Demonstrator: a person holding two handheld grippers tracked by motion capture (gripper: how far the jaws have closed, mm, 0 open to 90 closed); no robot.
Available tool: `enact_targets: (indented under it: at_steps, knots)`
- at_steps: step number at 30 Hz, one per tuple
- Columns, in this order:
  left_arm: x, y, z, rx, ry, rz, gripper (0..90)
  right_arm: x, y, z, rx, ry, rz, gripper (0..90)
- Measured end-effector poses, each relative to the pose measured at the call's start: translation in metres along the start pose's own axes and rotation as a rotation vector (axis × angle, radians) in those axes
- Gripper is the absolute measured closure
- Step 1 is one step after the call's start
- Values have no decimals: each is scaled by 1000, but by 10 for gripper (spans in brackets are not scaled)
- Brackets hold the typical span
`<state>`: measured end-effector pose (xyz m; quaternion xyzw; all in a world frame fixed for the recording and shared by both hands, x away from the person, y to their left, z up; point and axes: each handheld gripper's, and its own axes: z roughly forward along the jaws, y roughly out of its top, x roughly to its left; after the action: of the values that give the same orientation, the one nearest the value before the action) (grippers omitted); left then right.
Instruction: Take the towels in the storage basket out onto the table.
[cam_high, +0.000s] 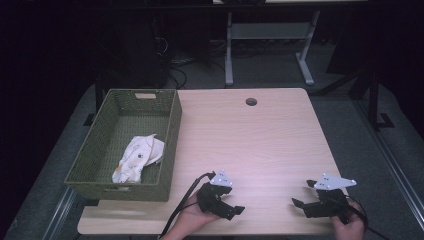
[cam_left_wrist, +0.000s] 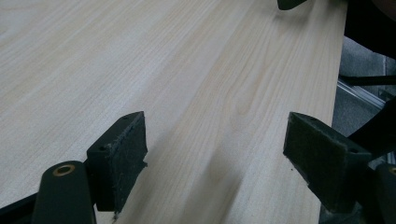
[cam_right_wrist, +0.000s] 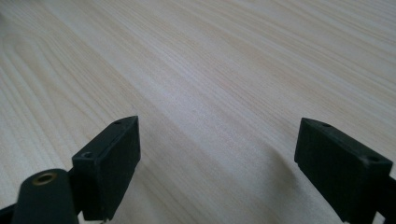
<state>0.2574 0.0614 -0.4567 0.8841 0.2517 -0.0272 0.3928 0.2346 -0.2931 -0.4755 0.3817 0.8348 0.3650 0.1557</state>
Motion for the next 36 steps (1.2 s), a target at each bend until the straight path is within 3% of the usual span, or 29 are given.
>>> enact_targets:
  at_steps: [7, 9, 12, 17, 24, 28, 30, 32, 36]
  knots:
    - [1, 1, -5, -9, 1, -4, 212, 1, 0, -1, -9, 2, 0, 140]
    - [1, 3, -9, 17, -2, -4, 211, 1, 0, -2, -8, 5, -2, 140]
    - [-4, 10, -22, 31, 22, 43, 212, 2, 1, -2, -6, 5, -8, 140]
    - [-4, 22, -39, 48, 2, 75, 211, 3, 1, -1, -5, 6, -12, 140]
    - [1, 29, -57, 29, -5, 60, 203, 4, 2, -2, -5, 3, -7, 140]
    - [3, 44, -71, 15, -4, 75, 201, 4, 2, 4, 13, 3, 0, 140]
    - [6, 53, -76, 30, -25, 72, 200, 5, 2, 7, 25, -3, -1, 140]
    - [9, 61, -78, 53, -18, 80, 197, 5, 2, 6, 20, -4, 0, 140]
    - [17, 73, -85, 55, -61, 67, 190, 4, 2, 3, 4, -5, -3, 140]
